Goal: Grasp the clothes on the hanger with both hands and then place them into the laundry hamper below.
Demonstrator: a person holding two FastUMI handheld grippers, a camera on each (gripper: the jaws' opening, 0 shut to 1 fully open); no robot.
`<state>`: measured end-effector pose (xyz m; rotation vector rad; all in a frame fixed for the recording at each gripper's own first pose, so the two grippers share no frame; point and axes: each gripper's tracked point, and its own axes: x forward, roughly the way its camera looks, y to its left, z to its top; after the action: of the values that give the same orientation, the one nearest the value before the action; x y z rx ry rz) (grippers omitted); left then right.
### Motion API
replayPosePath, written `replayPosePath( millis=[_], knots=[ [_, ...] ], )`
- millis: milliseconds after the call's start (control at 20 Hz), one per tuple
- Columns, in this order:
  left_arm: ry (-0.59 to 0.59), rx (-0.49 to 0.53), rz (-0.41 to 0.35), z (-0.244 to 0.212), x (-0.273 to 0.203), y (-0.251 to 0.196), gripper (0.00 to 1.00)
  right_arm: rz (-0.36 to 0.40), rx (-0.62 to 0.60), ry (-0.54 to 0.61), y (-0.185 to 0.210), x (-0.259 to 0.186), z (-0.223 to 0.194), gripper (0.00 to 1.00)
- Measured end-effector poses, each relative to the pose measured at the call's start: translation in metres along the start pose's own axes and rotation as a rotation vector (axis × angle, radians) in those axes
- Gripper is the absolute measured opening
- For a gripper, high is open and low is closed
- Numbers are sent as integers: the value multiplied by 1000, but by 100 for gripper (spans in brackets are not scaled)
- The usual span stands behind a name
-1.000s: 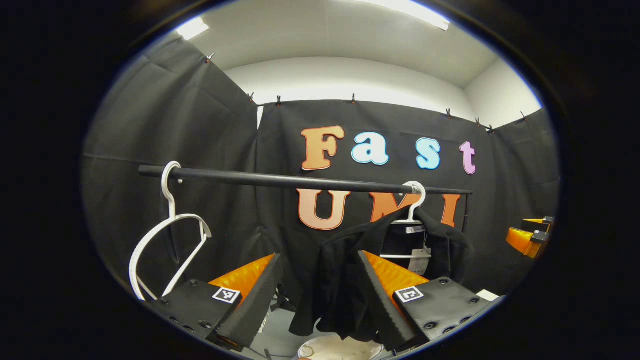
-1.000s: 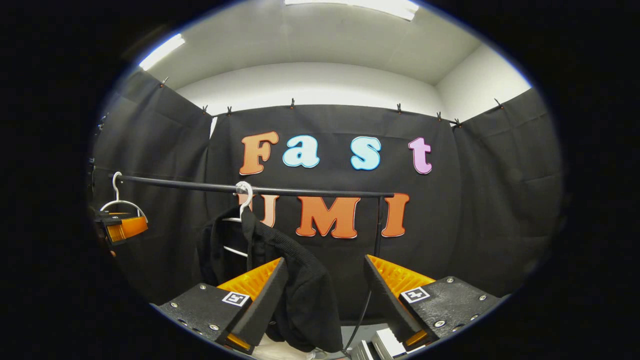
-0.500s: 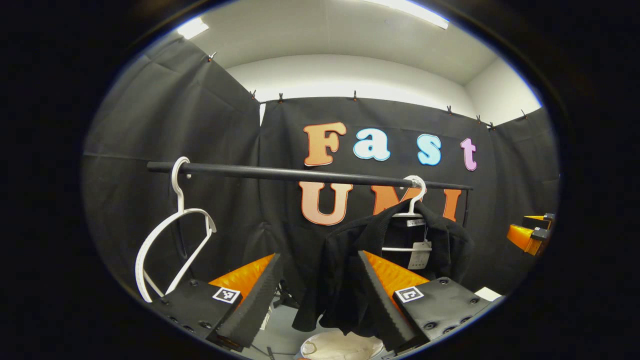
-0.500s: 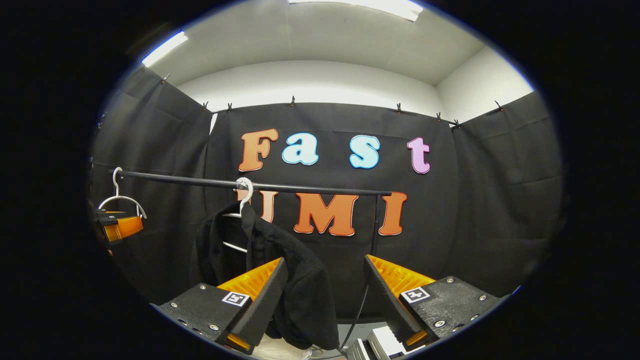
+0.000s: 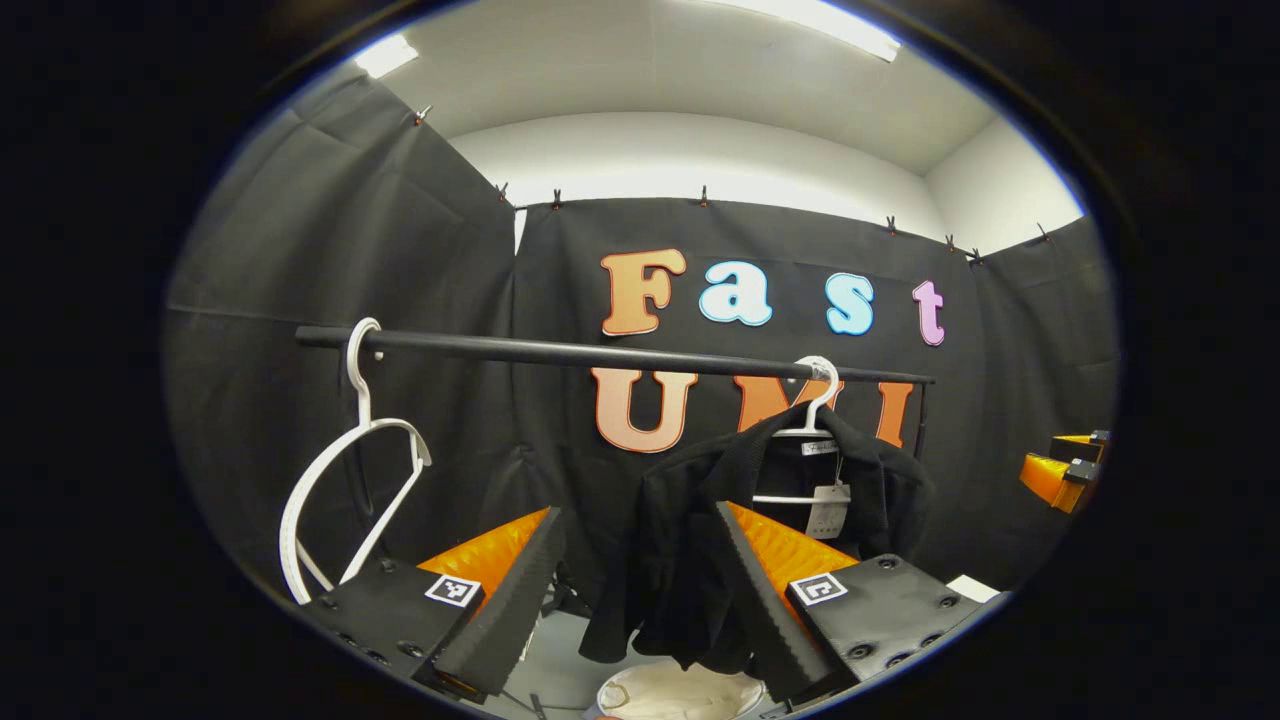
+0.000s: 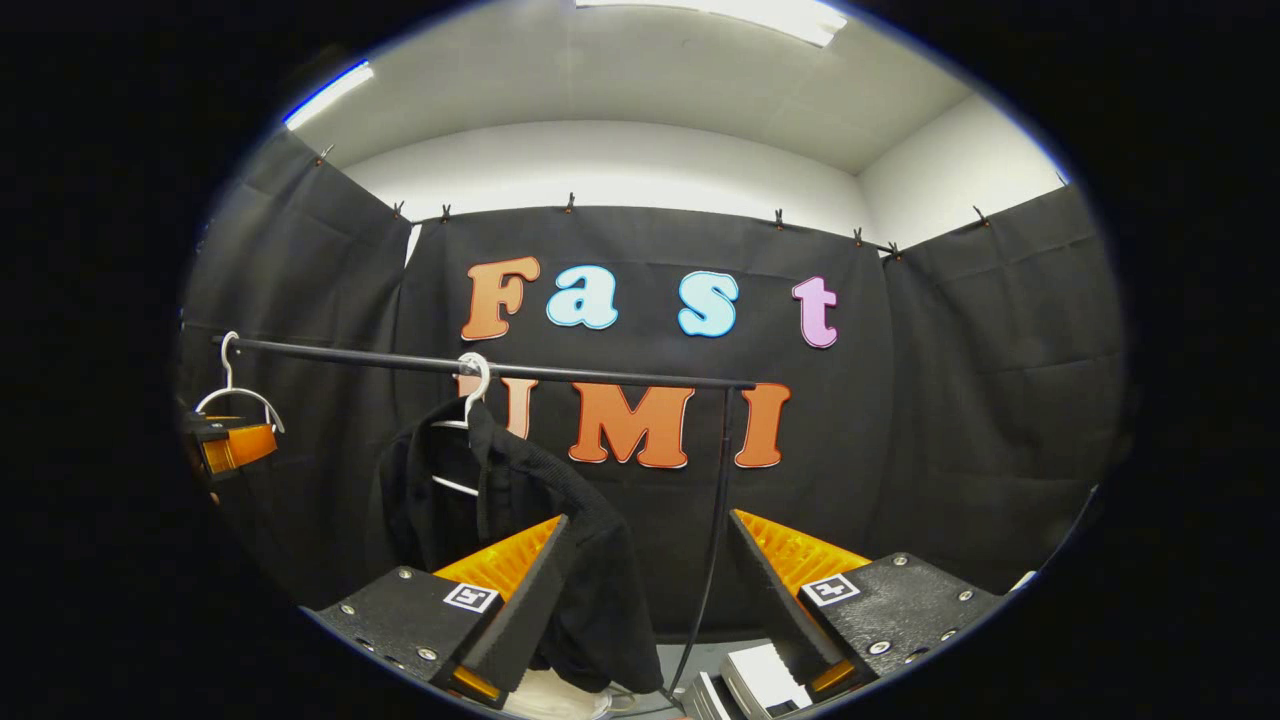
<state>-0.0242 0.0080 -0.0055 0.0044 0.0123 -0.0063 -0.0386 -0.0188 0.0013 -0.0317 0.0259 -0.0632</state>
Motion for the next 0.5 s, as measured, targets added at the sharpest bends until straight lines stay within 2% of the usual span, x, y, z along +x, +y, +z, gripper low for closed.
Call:
replayPosePath(
  millis=[150,300,400,500],
  knots=[
    [0,2,-5,-3,3,-2,96,7,15,24,3,1,-11,94],
    [8,2,0,-7,4,0,99,18,8,44,11,6,-20,94],
    [17,-9,3,-12,6,1,100,39,5,60,24,9,-28,94],
    [26,-15,7,-16,7,3,96,73,10,75,41,13,-40,94]
  ],
)
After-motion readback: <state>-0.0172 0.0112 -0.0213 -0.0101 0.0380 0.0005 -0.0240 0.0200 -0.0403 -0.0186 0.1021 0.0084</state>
